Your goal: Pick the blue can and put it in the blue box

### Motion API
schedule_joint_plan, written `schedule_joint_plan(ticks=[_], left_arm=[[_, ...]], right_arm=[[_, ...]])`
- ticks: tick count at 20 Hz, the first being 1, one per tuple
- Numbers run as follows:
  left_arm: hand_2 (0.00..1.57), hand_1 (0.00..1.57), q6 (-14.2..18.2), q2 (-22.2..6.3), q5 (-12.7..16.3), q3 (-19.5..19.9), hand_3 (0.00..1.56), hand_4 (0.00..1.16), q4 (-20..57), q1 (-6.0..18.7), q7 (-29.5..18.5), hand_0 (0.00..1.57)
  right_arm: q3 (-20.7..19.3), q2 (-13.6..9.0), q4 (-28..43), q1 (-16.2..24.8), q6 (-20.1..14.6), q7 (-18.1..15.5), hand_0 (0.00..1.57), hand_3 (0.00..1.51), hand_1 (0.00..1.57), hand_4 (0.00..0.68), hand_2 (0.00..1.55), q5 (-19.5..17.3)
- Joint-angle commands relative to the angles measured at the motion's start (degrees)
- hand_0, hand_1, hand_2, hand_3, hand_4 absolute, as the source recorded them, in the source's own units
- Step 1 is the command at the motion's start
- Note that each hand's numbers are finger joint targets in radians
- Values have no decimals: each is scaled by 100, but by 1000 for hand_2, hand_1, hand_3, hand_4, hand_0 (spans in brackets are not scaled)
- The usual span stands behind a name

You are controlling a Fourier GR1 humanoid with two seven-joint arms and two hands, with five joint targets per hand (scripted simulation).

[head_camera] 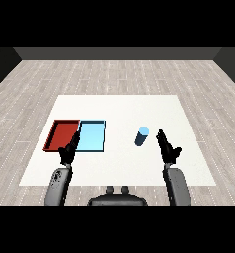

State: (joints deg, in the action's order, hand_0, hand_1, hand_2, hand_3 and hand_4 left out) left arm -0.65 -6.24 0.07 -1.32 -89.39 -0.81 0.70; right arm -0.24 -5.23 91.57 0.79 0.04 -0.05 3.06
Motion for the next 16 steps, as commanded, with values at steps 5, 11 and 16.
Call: schedule_joint_plan(ticks=[5, 11, 16], left_arm=[[0, 0, 98, 214, 29, 122, 0, 0, -3, -95, -114, 0], [0, 0, 79, 512, 179, 212, 0, 0, -275, -3, -1924, 0], [0, 0, 11, 550, 178, 203, 0, 0, -16, -242, -2394, 0]], right_arm=[[-138, 28, -1229, -899, -159, 224, 0, 0, 0, 0, 0, -310], [-189, 41, -923, -976, 830, -1401, 0, 0, 0, 0, 0, 390], [-195, 133, -1397, -1139, 813, -1688, 0, 0, 0, 0, 0, 258]])
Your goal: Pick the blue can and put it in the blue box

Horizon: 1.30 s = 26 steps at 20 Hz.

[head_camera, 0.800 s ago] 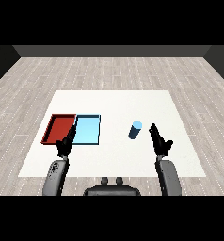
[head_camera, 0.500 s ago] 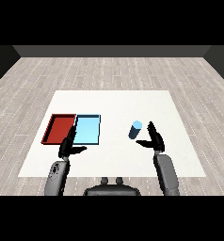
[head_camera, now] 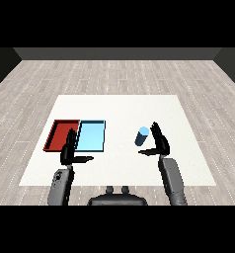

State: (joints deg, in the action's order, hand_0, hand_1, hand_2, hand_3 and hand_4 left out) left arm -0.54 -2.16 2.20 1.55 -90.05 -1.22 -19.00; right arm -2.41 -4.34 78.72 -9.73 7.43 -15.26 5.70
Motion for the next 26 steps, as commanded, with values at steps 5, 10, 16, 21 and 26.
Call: schedule_joint_plan(ticks=[5, 10, 16, 21, 26], left_arm=[[0, 0, -4, -63, -12, 207, 0, 0, 377, 142, -489, 0], [0, 0, -54, -1, -24, 5, 0, 0, -281, -357, -219, 0], [0, 0, 45, 19, -40, 47, 0, 0, -209, -135, -167, 0], [0, 0, -106, -165, -74, 110, 0, 0, -228, -307, -350, 0], [0, 0, -28, 9, -80, -21, 0, 0, -167, -352, -270, 0]], right_arm=[[121, 277, -368, -131, -153, -498, 0, 0, 0, 0, 0, -219], [-167, 4, -553, -290, 112, -464, 0, 0, 0, 0, 0, 9], [-174, 18, -479, -195, 41, -290, 0, 0, 0, 0, 0, 27], [-329, 49, -1050, -501, 26, -385, 0, 0, 0, 0, 0, 123], [-588, -88, -2120, -1067, 27, -626, 0, 0, 0, 0, 0, 131]])
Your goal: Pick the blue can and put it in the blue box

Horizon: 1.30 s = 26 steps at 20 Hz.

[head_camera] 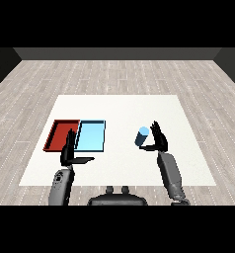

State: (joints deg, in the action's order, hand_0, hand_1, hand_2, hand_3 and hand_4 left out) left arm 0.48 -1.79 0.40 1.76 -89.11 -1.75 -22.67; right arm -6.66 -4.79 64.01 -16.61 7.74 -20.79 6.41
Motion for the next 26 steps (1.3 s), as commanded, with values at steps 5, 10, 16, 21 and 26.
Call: schedule_joint_plan(ticks=[5, 10, 16, 21, 26], left_arm=[[0, 0, -42, -40, 113, 107, 0, 0, 293, 381, 75, 0], [0, 0, -99, -53, 9, 72, 0, 0, 236, -169, -370, 0], [0, 0, 140, 91, -41, -11, 0, 0, 66, 224, 22, 0], [0, 0, -18, -164, 69, 263, 0, 0, 239, 284, -47, 0], [0, 0, 202, 68, -184, -28, 0, 0, 95, 80, -147, 0]], right_arm=[[-203, -26, -824, -441, -149, -55, 0, 0, 0, 0, 0, 129], [-344, -46, -2007, -929, -165, -514, 0, 0, 0, 0, 0, 39], [-411, -128, -2168, -836, 106, -604, 0, 0, 0, 0, 0, 248], [-435, -142, -2095, -1189, 19, -196, 0, 0, 0, 0, 0, 431], [-472, -90, -2585, -1459, -29, -249, 0, 0, 0, 0, 0, 455]])
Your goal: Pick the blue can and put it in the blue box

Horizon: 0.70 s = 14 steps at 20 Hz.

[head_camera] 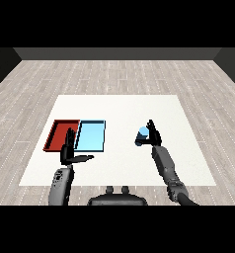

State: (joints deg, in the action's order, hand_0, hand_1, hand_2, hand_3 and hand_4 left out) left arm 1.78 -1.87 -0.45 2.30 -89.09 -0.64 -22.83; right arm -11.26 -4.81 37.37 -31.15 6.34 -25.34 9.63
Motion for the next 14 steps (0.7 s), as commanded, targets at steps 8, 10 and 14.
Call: schedule_joint_plan(ticks=[8, 10, 14], left_arm=[[0, 0, -154, -28, 148, 82, 0, 0, 242, 74, -90, 0], [0, 0, -138, -91, 77, 72, 0, 0, -116, -204, -46, 0], [0, 0, -284, -350, 311, 419, 0, 0, 110, 253, 66, 0]], right_arm=[[-174, -128, -1050, -483, 286, -475, 0, 0, 0, 0, 0, 151], [138, 291, -469, -113, -48, -412, 0, 0, 0, 0, 0, 7], [52, 172, -967, -403, -111, -469, 0, 0, 0, 0, 0, -16]])
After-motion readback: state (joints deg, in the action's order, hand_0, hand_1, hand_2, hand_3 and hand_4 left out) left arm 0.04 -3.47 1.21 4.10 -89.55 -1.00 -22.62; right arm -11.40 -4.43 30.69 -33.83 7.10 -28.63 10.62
